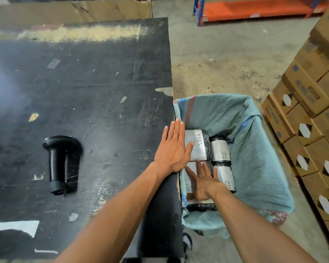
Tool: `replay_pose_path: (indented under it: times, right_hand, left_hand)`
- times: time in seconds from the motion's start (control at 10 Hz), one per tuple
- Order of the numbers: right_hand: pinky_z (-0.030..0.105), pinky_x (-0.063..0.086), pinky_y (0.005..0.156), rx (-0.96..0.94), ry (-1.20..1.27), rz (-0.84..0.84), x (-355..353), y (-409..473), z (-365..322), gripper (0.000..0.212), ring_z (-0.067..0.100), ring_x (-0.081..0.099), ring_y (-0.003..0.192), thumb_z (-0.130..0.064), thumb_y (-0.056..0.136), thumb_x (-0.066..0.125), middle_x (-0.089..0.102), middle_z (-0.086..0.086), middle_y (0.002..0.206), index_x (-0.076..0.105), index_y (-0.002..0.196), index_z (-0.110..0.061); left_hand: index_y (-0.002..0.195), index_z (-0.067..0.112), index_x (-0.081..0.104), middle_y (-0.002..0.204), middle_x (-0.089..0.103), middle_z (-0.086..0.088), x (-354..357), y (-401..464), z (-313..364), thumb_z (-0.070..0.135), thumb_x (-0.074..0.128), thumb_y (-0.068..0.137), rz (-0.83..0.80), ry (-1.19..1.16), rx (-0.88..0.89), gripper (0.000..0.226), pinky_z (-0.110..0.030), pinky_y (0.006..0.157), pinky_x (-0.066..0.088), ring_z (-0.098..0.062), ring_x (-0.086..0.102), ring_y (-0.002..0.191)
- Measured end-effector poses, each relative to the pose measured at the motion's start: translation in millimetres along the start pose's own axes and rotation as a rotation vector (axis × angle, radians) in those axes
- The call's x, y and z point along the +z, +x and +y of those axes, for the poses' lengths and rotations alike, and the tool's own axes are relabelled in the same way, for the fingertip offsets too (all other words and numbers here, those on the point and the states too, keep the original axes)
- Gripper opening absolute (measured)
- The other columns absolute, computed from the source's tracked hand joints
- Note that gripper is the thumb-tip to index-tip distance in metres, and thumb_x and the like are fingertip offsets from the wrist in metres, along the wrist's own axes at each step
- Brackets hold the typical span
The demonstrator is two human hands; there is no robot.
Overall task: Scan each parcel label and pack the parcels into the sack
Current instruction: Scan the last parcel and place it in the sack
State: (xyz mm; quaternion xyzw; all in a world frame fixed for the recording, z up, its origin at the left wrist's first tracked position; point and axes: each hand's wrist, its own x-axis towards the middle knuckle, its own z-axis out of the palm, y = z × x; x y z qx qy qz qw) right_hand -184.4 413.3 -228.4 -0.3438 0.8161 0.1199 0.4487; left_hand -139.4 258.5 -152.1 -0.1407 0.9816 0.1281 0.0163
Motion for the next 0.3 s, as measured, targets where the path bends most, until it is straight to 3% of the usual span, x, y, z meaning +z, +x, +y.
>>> replay_pose_path:
  times: [0.1, 0.2, 0.3]
  right_hand:
    - [0.06, -0.013, 0.128, 0.019, 0.148, 0.126, -8.1, -15.2, 0.6, 0.097, 0.033, -0.032, 0.158, -0.06, 0.102, 0.05, -0.036, 0.012, 0.17, -0.017, 0.168, -0.033]
    - [0.054, -0.01, 0.13, 0.064, 0.234, 0.261, -21.7, -28.9, 6.1, 0.092, 0.031, -0.024, 0.161, -0.068, 0.104, 0.04, -0.028, 0.011, 0.174, -0.013, 0.169, -0.03]
    - [0.049, -0.005, 0.131, 0.11, 0.268, 0.434, -46.5, -44.9, 0.6, 0.088, 0.03, -0.017, 0.163, -0.065, 0.107, 0.036, -0.019, 0.012, 0.177, -0.009, 0.17, -0.022]
  left_hand:
    - [0.16, 0.001, -0.001, 0.168, -0.007, -0.015, -4.2, -3.7, -0.6, 0.045, 0.024, 0.108, 0.016, -0.042, -0.003, 0.072, -0.038, 0.125, -0.011, -0.025, -0.01, 0.156]
    - [0.16, 0.001, 0.006, 0.169, 0.001, -0.016, -9.3, -6.7, -1.7, 0.046, 0.028, 0.108, 0.026, -0.152, 0.007, 0.072, -0.033, 0.123, -0.012, -0.025, -0.003, 0.156]
    - [0.158, 0.001, 0.022, 0.166, 0.02, -0.017, -27.2, -13.6, -17.3, 0.049, 0.031, 0.107, 0.054, -0.189, 0.029, 0.071, -0.037, 0.125, 0.001, -0.03, 0.015, 0.154]
